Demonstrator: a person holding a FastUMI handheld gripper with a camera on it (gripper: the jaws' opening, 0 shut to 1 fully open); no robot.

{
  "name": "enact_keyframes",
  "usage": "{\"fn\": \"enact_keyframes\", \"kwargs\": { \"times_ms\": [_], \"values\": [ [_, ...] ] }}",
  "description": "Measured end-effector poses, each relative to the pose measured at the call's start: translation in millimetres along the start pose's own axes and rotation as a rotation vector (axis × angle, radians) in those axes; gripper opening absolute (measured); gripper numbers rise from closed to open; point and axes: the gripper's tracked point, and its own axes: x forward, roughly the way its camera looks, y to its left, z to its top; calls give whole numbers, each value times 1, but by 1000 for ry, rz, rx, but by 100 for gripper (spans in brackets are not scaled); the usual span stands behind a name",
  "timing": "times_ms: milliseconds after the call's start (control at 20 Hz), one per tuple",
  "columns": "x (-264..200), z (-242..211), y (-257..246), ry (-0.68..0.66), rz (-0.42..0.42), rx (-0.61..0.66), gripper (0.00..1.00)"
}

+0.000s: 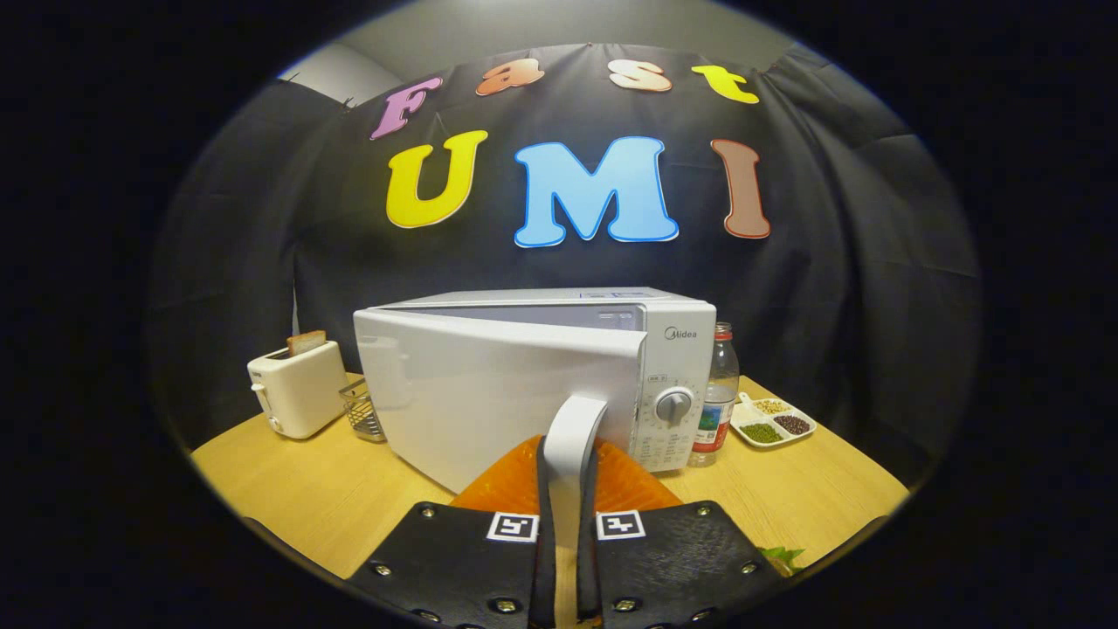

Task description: Open the microwave, put the food inside, and close the microwave door.

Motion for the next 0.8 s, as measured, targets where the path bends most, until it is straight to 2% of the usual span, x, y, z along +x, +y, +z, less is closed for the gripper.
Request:
{"fn": "enact_keyframes", "kwargs": {
  "times_ms": [400,600,650,800],
  "values": [
    [-64,-15,77,-34,130,22,9],
    [-81,-22,118,-31,205,54,9],
    [-85,-24,127,-29,215,65,9],
    [-94,-25,149,-69,177,52,9]
  ]
}}
